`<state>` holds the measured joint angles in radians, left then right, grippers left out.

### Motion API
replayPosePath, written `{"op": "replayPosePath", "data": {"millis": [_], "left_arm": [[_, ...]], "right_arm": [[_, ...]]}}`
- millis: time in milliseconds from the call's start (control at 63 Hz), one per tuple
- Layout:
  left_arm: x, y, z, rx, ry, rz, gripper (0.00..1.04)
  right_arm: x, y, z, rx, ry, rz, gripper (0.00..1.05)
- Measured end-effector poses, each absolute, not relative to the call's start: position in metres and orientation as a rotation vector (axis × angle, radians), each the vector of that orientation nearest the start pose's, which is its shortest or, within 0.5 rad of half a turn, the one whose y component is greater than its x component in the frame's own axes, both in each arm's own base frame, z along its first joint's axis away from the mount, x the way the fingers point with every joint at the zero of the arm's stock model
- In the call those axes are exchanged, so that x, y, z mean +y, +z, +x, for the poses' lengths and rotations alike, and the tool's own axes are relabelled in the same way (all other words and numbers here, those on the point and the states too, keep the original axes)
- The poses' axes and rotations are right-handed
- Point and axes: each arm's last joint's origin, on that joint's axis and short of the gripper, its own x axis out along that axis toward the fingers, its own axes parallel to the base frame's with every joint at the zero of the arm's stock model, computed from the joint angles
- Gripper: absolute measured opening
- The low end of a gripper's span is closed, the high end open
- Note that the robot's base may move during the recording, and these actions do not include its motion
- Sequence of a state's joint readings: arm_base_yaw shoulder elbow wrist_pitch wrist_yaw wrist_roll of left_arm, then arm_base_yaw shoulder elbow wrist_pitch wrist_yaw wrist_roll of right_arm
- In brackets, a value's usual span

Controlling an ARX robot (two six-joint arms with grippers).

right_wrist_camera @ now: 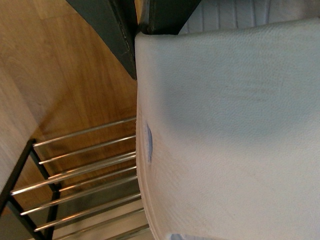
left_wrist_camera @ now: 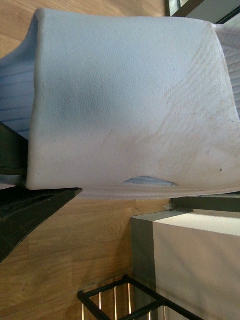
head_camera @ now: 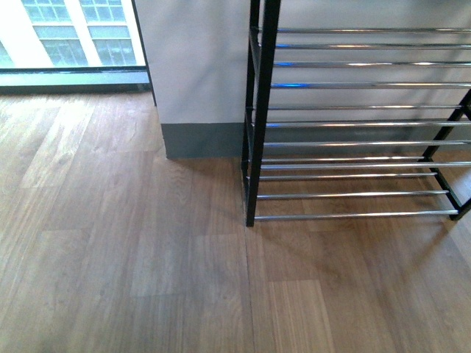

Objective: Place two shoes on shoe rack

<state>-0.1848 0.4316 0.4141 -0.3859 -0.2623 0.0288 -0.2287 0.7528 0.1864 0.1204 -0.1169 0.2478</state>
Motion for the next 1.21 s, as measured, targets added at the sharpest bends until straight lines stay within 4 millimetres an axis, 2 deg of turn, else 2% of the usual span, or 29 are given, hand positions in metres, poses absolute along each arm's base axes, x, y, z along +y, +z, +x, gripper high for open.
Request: {"op": "replayPosePath", "data": {"millis": [1206], "left_arm": [[-0.0136, 0.2320, 0.1138, 0.396, 0.072, 0.118, 0.02]], "right_arm": [[-0.0313, 0.1612, 0.1503, 0.427, -0.161, 0.321, 0.01]]}}
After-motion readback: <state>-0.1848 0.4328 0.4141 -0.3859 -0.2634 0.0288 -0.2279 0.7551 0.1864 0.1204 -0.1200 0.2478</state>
